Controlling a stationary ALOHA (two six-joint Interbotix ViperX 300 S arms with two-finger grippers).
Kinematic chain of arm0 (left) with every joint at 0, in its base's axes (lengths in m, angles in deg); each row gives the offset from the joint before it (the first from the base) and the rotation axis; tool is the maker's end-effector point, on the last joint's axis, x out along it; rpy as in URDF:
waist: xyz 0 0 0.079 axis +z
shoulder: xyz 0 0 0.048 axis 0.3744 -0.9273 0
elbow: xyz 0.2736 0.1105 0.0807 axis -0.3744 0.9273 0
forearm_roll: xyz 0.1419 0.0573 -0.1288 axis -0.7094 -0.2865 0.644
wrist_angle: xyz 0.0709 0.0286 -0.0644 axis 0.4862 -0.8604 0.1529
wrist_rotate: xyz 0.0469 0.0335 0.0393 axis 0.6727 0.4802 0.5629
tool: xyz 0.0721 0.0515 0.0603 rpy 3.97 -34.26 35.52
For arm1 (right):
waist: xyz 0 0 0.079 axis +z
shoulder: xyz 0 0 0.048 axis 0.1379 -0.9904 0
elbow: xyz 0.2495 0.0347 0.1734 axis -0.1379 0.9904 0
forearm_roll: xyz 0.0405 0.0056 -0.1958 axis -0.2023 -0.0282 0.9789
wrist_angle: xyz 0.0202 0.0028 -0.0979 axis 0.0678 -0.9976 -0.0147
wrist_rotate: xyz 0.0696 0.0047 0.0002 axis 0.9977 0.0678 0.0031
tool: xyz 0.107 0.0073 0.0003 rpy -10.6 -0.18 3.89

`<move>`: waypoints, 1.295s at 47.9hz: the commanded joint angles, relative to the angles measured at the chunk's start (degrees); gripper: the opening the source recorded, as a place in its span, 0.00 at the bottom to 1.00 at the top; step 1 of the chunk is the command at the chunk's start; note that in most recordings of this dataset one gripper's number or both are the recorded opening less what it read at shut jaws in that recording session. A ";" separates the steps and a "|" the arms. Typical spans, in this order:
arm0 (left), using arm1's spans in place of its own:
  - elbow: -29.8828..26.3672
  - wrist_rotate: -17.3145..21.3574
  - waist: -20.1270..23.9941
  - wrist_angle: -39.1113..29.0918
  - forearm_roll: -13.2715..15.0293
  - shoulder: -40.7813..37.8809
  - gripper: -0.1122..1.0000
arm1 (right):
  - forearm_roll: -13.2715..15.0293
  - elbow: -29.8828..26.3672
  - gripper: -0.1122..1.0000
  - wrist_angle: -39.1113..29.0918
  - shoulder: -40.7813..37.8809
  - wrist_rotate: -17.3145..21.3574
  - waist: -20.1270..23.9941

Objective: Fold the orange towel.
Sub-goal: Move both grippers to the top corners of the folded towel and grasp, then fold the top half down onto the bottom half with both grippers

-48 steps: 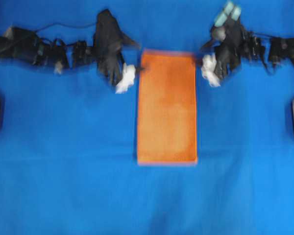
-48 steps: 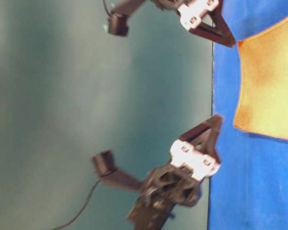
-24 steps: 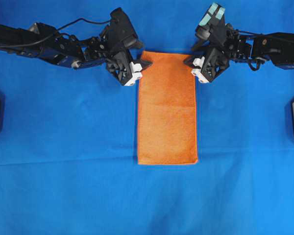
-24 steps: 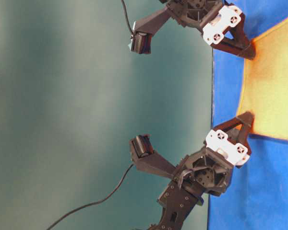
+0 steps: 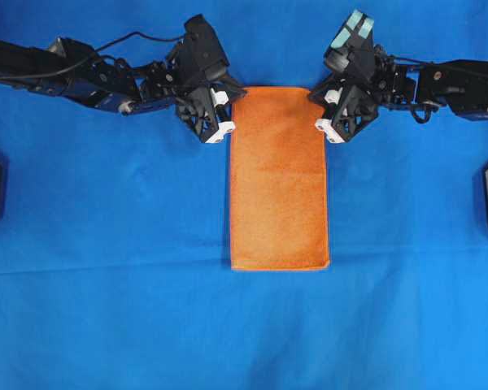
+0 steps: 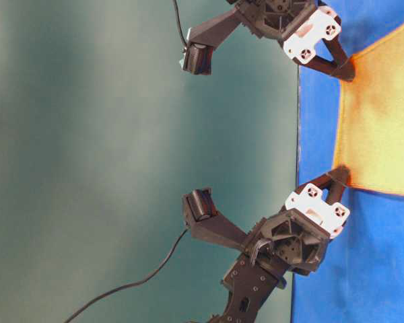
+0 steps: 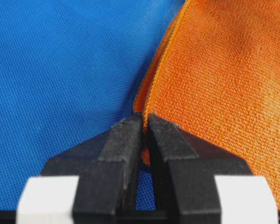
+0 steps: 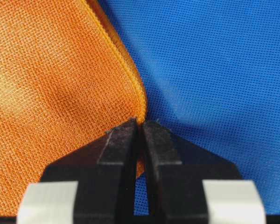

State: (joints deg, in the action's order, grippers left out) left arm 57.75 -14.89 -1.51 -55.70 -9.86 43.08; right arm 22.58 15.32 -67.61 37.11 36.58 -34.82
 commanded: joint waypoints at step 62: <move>1.93 3.52 -6.24 -13.01 -0.09 17.49 0.12 | -0.44 0.70 0.13 -10.99 20.13 0.00 8.96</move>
State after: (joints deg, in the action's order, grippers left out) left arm 59.77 -11.46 -6.17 -68.10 -9.94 57.58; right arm 22.41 16.20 -77.63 54.86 36.49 -28.14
